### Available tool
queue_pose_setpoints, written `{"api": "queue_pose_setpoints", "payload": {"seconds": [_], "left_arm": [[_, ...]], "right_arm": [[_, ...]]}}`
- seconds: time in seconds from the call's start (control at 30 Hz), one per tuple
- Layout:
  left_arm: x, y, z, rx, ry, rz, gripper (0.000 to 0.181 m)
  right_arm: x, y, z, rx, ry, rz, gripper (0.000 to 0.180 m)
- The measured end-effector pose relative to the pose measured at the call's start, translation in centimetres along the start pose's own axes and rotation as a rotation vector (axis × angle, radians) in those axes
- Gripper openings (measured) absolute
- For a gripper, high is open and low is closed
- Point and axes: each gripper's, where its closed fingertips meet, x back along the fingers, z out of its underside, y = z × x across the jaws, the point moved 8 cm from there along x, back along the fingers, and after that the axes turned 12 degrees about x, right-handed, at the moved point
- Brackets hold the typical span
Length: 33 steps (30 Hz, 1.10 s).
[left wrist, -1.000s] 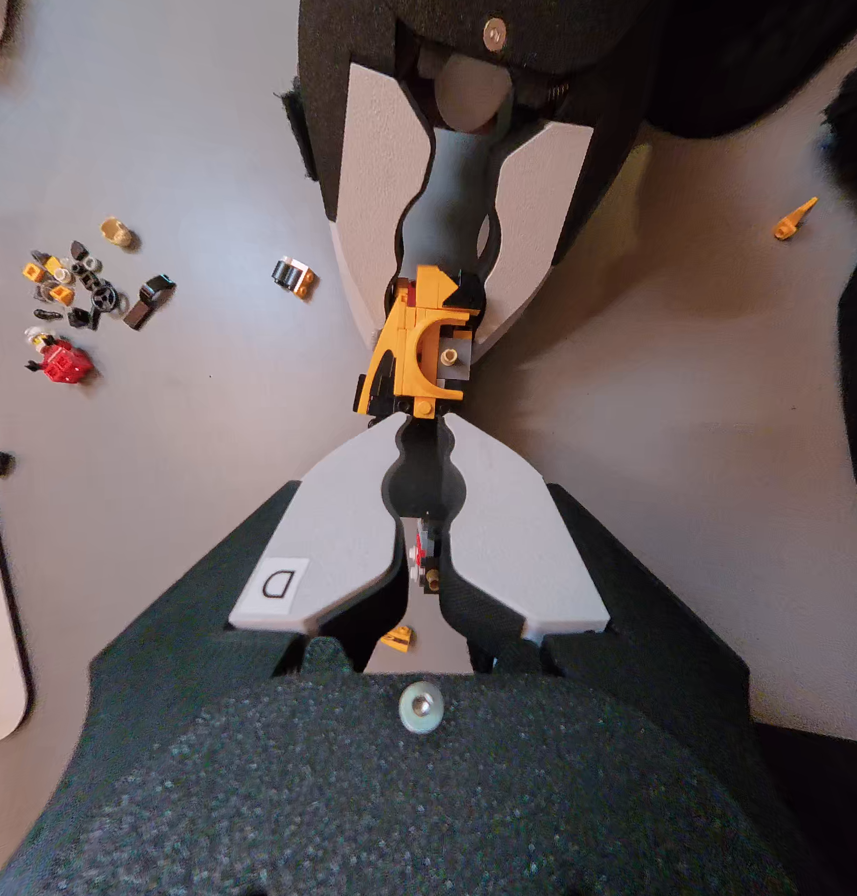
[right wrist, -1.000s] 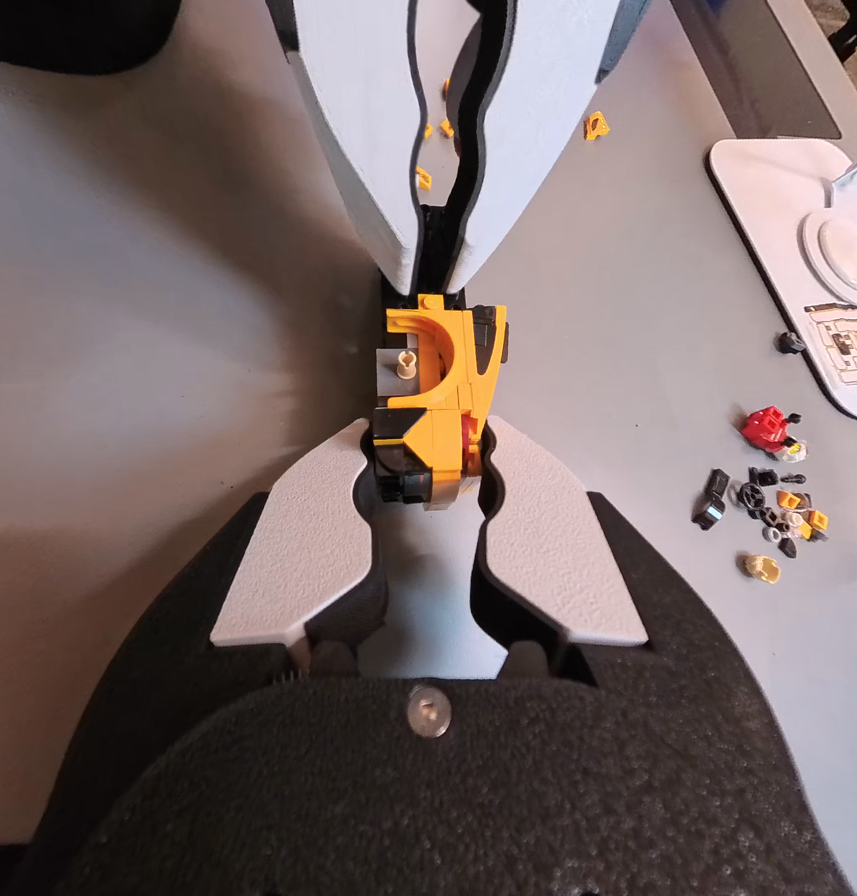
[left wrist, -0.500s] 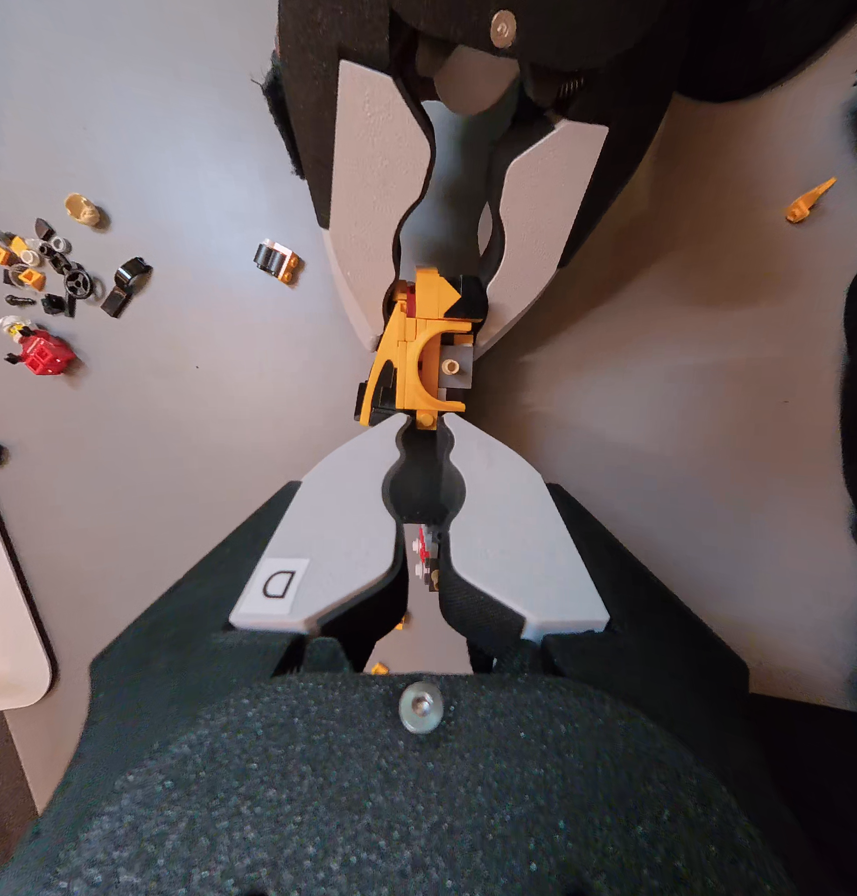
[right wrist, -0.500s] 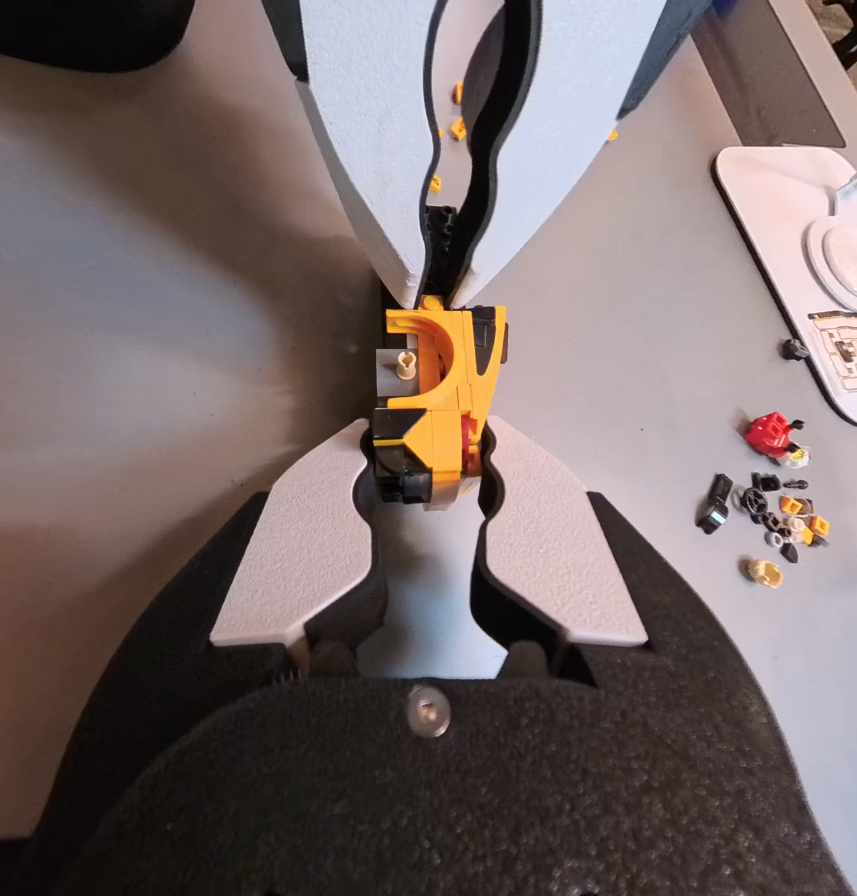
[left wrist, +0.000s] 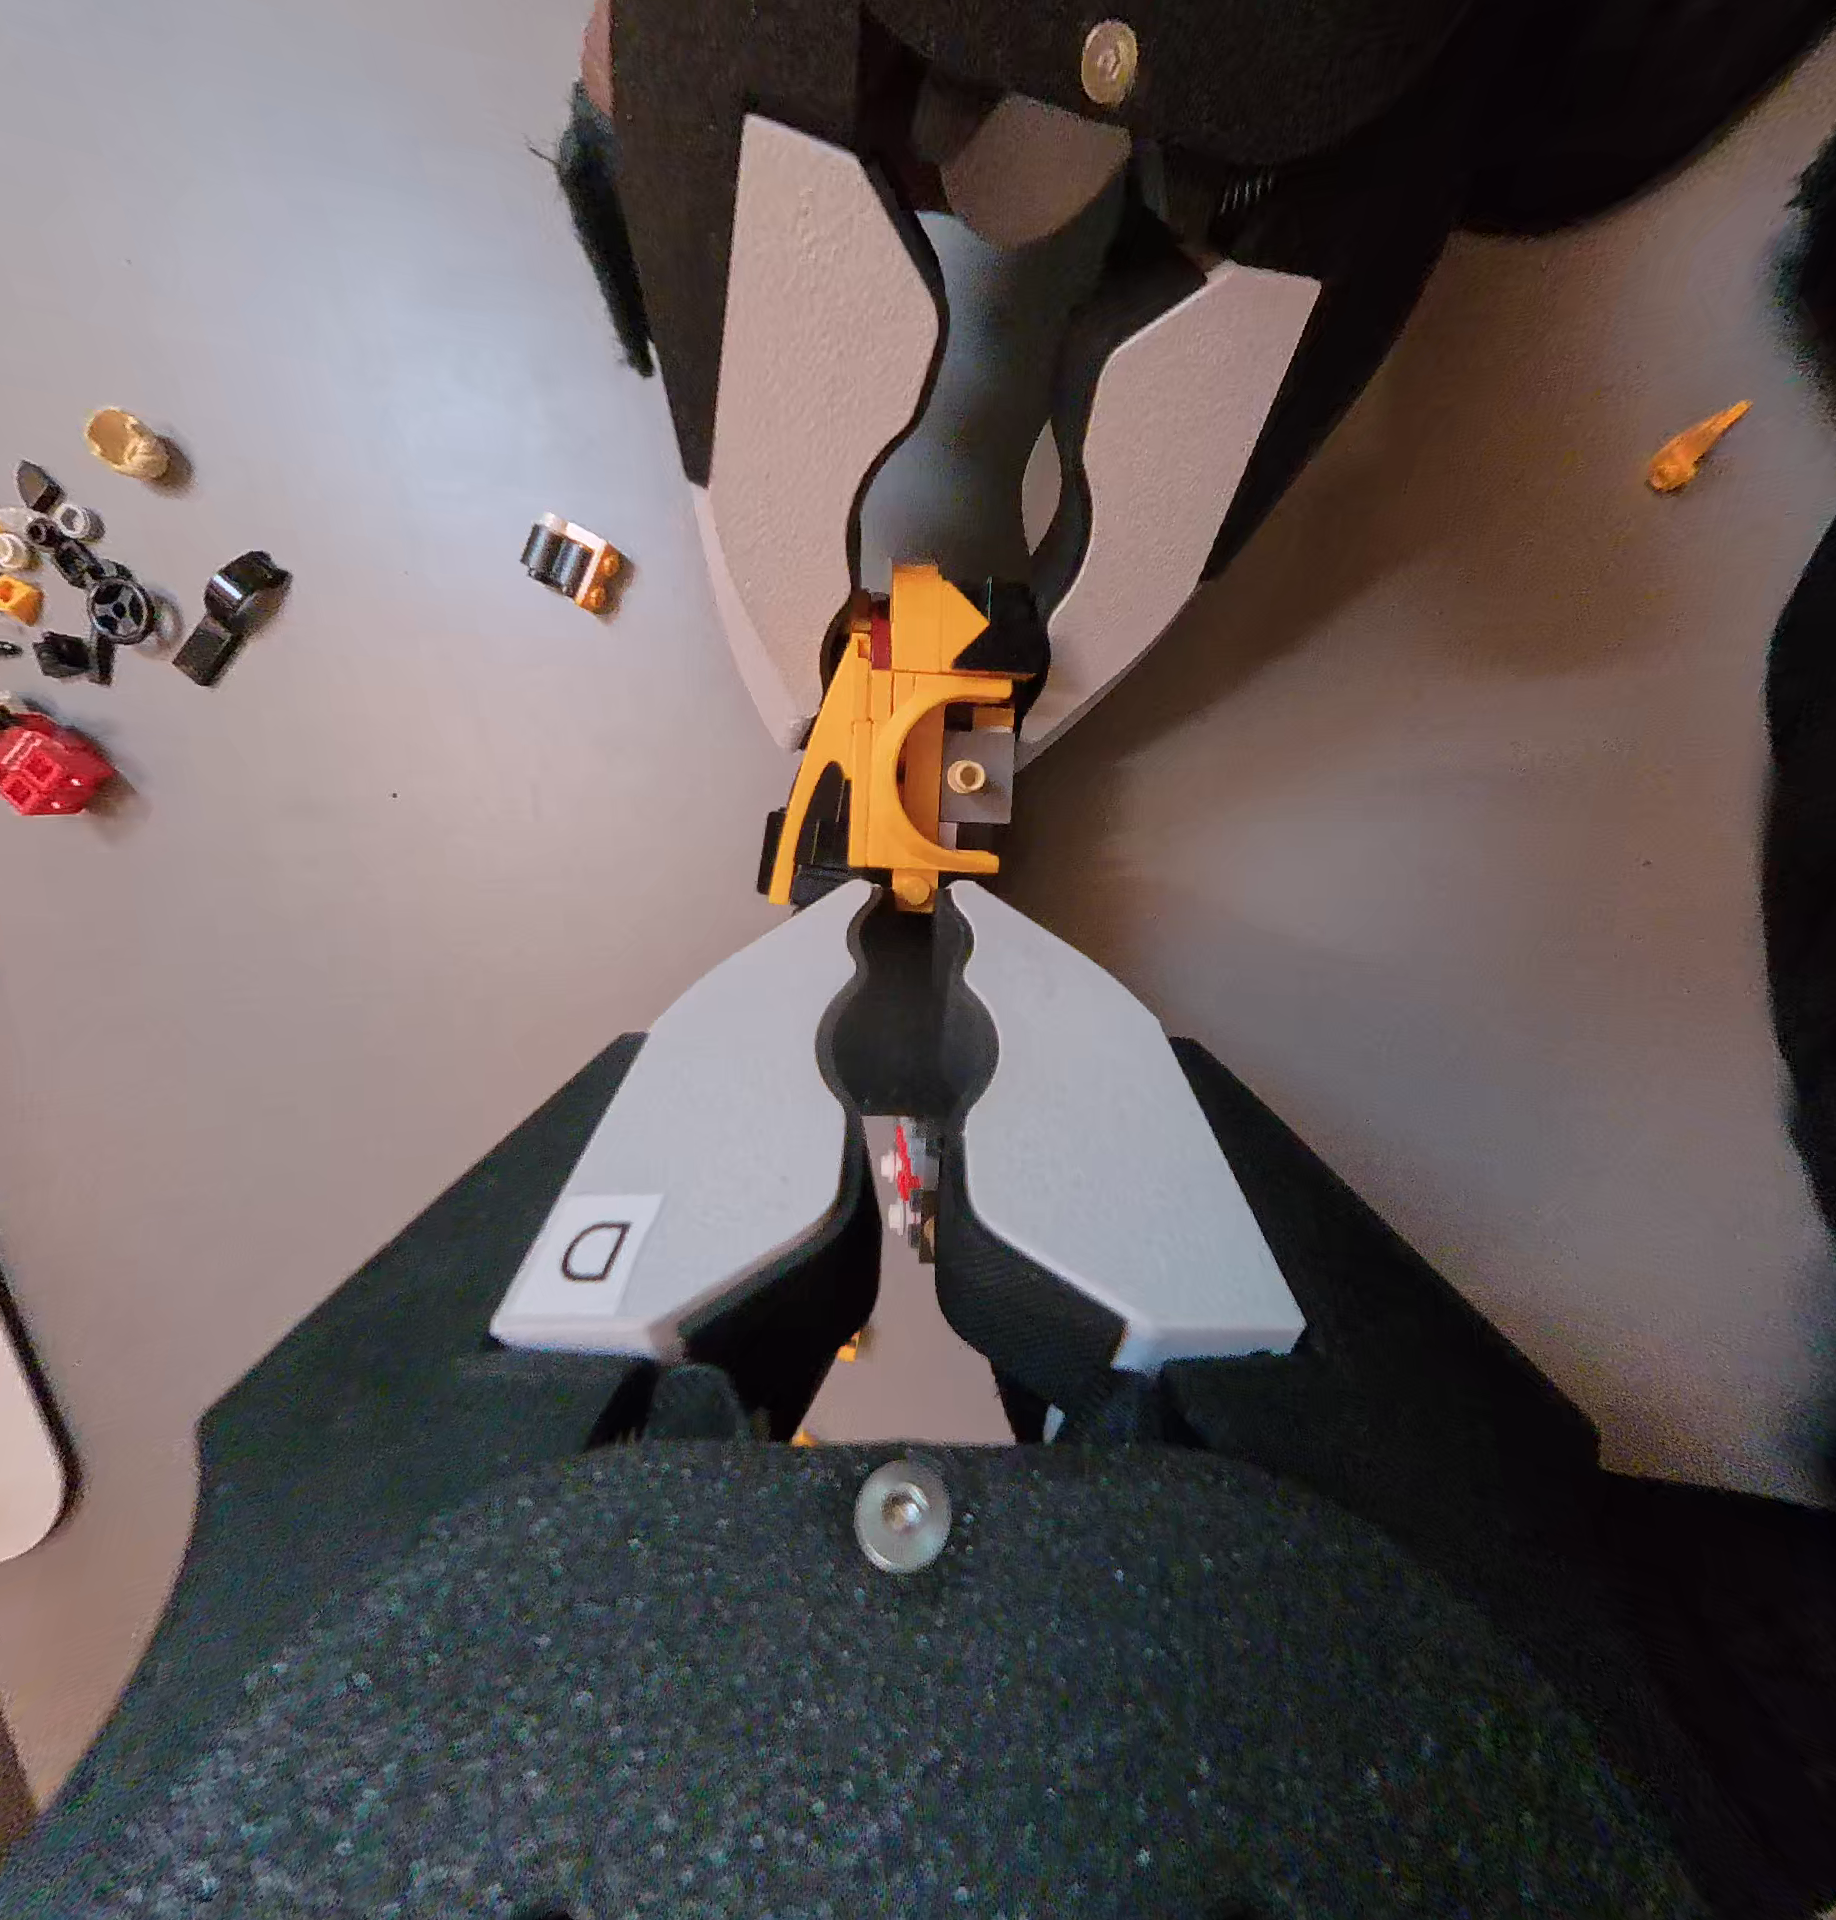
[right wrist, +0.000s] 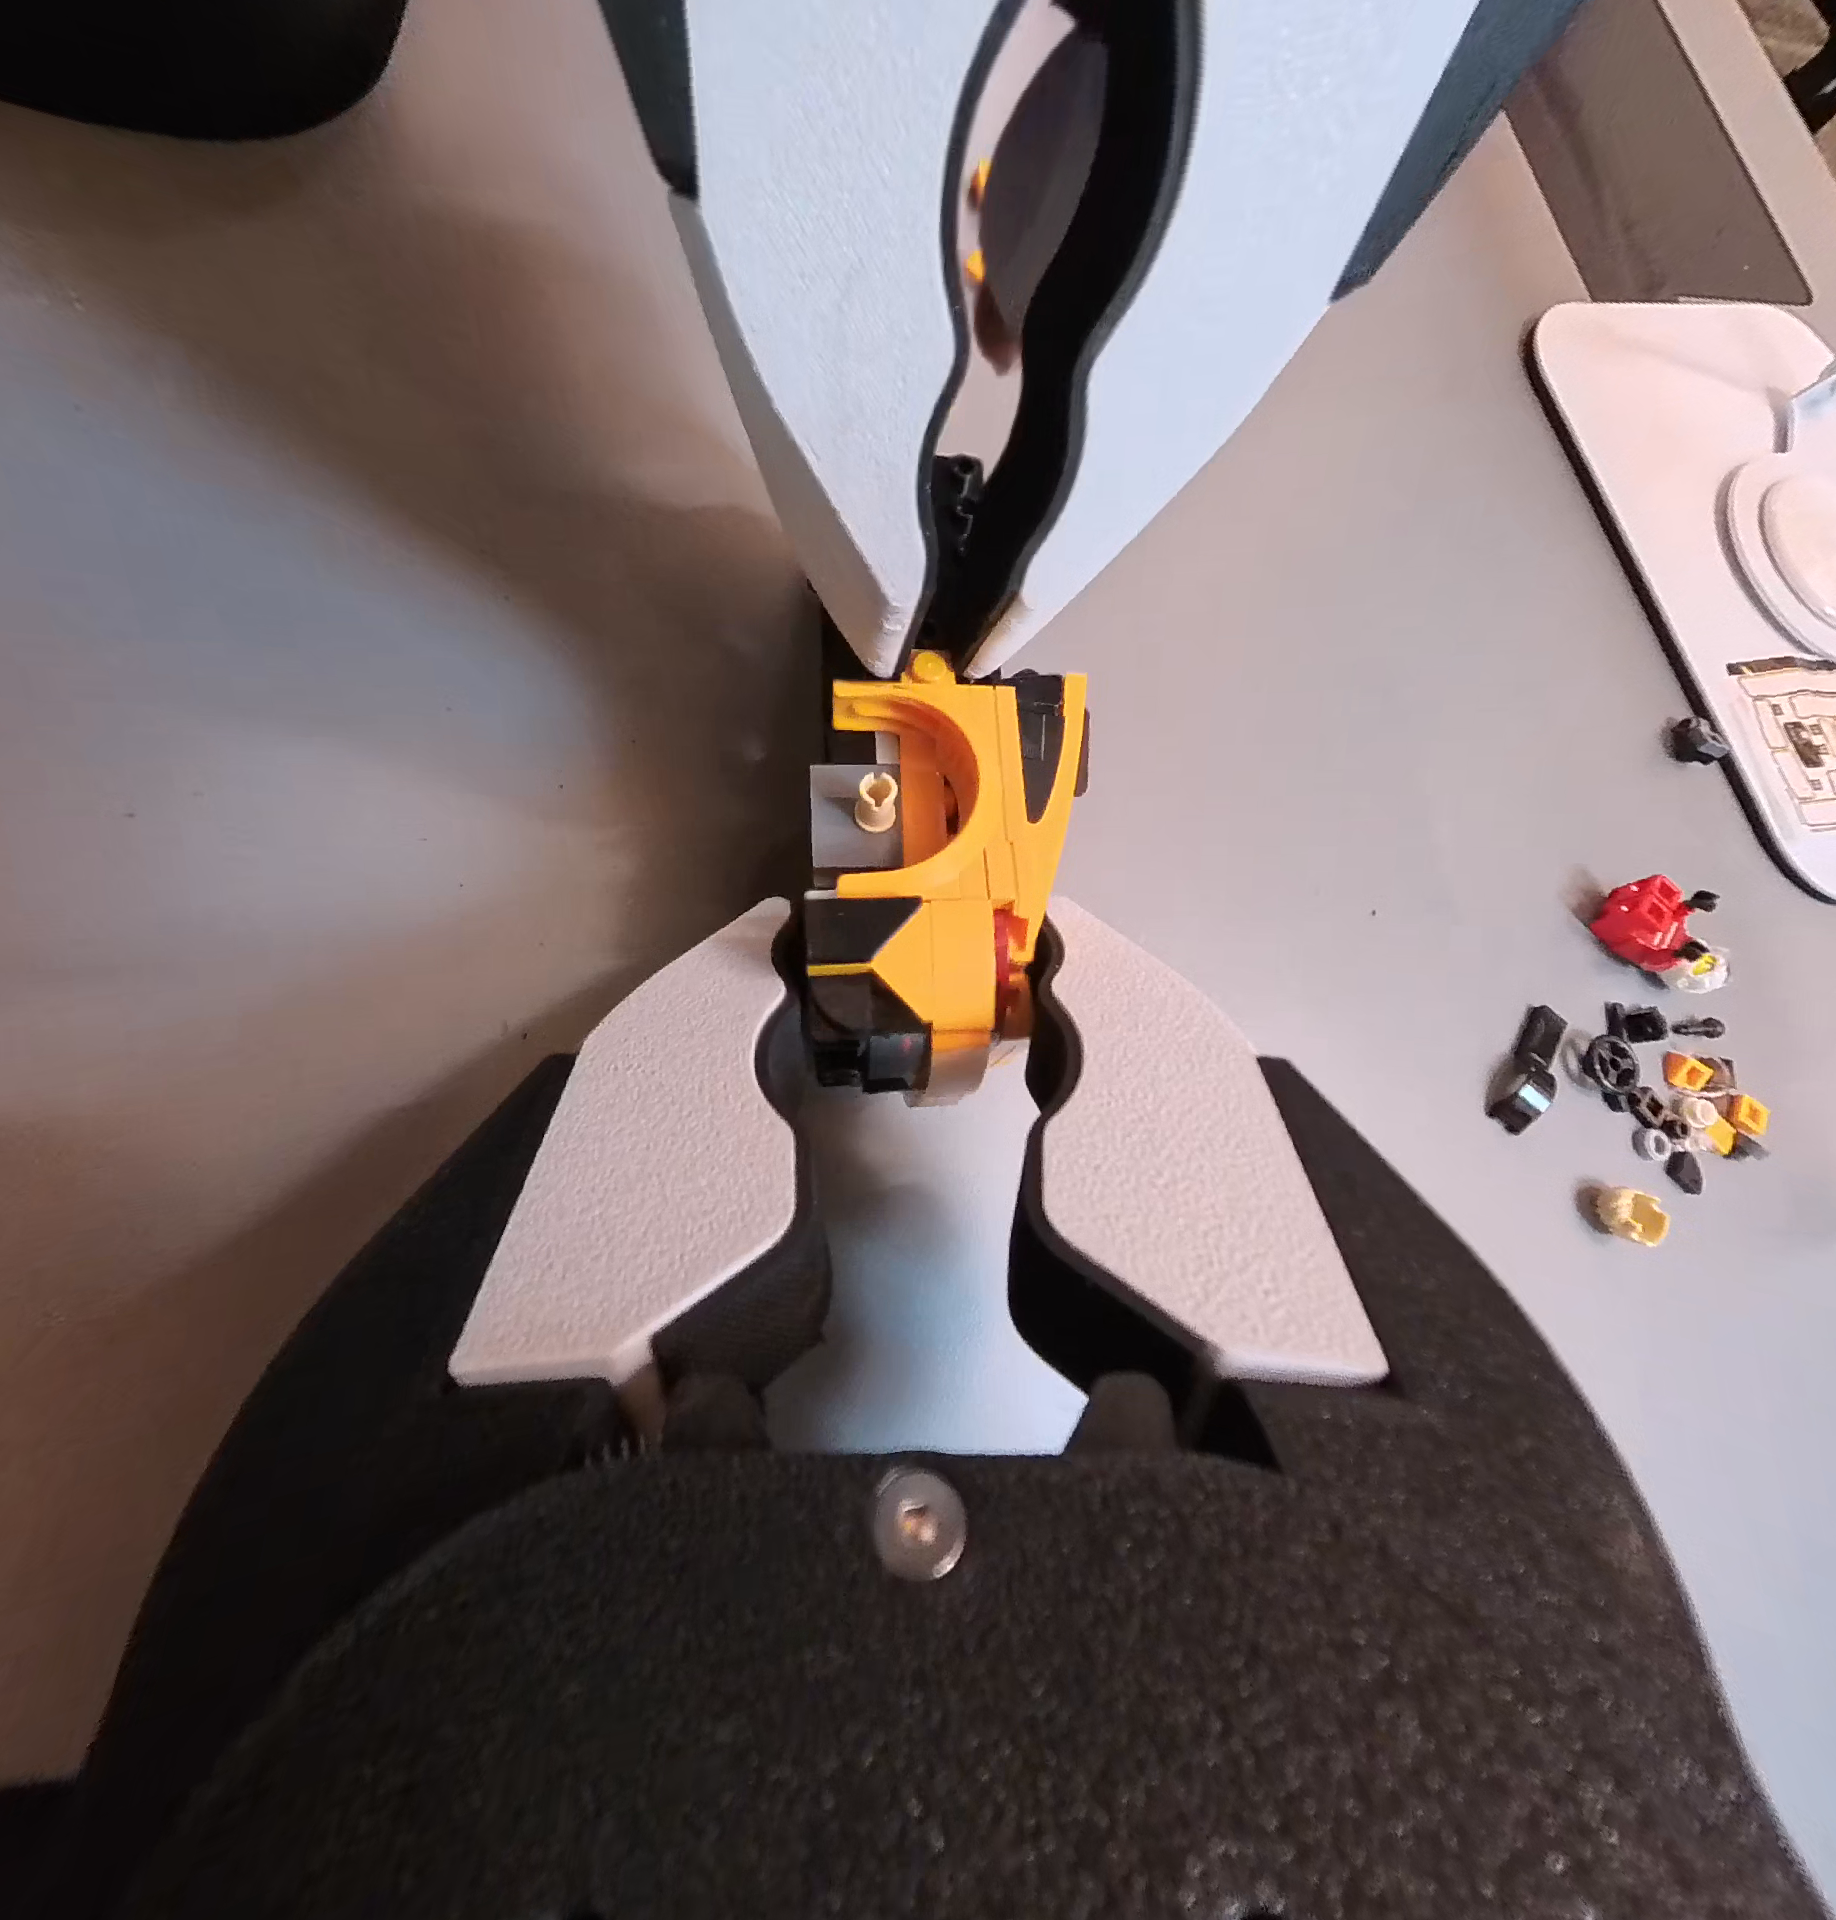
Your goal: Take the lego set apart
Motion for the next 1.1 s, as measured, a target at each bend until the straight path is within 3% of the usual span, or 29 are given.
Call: {"api": "queue_pose_setpoints", "payload": {"seconds": [0.2, 0.3, 0.63, 0.7, 1.1], "left_arm": [[0.2, -0.7, 0.5, -0.013, -0.146, 0.032, 0.007], [2.4, -2.2, -0.5, 0.004, -0.358, 0.203, 0.001], [2.7, -1.4, 0.2, -0.021, -0.288, 0.042, 0.000], [2.6, -1.8, 0.3, -0.017, -0.285, 0.034, 0.015], [-4.3, -9.0, -0.4, -0.035, -0.327, 0.226, 0.020]], "right_arm": [[0.2, 0.4, 0.1, -0.015, -0.008, 0.005, 0.039], [-0.1, 0.6, 0.0, -0.016, -0.007, 0.030, 0.040], [0.2, -0.1, 0.2, -0.054, -0.012, 0.035, 0.040], [0.3, -0.4, 0.6, -0.074, -0.006, 0.046, 0.040], [0.8, -2.6, 2.7, -0.070, 0.094, 0.209, 0.039]]}}
